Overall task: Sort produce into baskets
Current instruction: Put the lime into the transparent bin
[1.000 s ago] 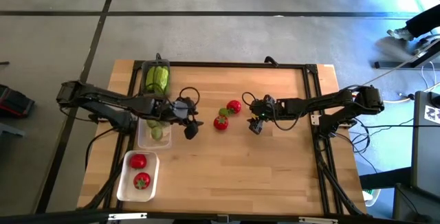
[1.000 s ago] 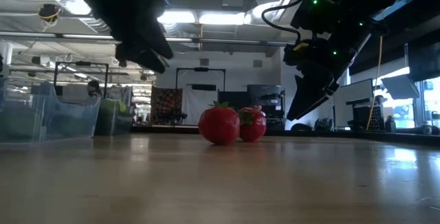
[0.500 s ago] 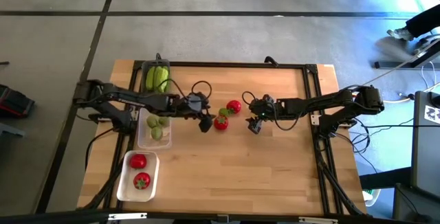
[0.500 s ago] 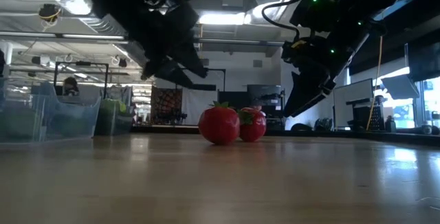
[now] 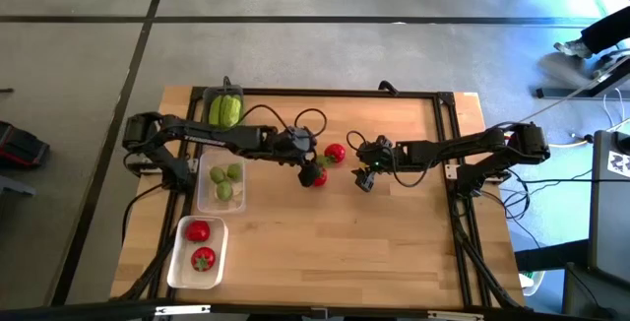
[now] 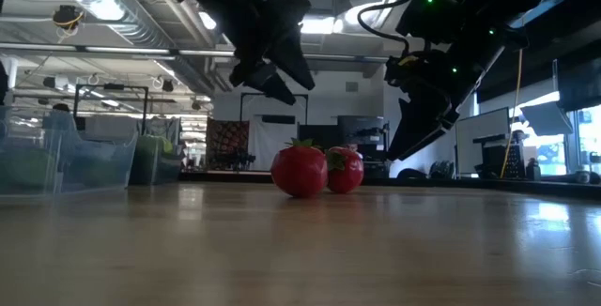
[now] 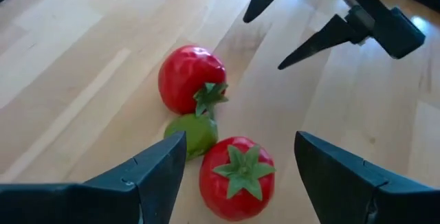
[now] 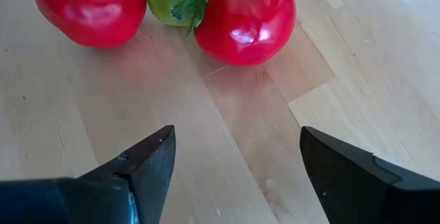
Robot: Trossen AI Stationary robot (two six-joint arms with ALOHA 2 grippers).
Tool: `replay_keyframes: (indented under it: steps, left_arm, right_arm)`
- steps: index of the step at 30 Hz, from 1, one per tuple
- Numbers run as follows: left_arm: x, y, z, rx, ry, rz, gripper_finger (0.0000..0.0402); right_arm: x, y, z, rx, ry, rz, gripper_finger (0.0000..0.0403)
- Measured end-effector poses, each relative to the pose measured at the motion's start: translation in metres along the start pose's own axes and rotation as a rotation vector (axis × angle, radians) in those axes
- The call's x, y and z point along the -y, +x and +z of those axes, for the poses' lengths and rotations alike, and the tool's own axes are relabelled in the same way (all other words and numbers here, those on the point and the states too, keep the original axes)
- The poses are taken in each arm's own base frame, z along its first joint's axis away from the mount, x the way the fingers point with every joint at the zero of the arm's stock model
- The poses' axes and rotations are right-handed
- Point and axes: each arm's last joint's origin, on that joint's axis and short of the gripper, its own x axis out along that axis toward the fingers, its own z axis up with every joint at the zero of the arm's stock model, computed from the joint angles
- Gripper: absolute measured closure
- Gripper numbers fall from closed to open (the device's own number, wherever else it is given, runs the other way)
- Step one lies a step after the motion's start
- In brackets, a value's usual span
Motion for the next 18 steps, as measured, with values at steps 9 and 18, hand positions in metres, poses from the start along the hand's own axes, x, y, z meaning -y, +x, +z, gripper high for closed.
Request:
replay_keyframes:
  steps: [9,18]
  left_arm:
    - [0.002,0.007,0.015,-0.049,-0.019,0.033,0.0135]
    - [-0.006,0.023,0.012,-0.09,-0.074,0.038,0.0135]
  right_arm:
    - [0.0,0.0,-0.001,-0.008,-0.002,-0.003,0.0111]
    - [0.004,0.004,-0.014,-0.035,-0.005,-0.012,0.0111]
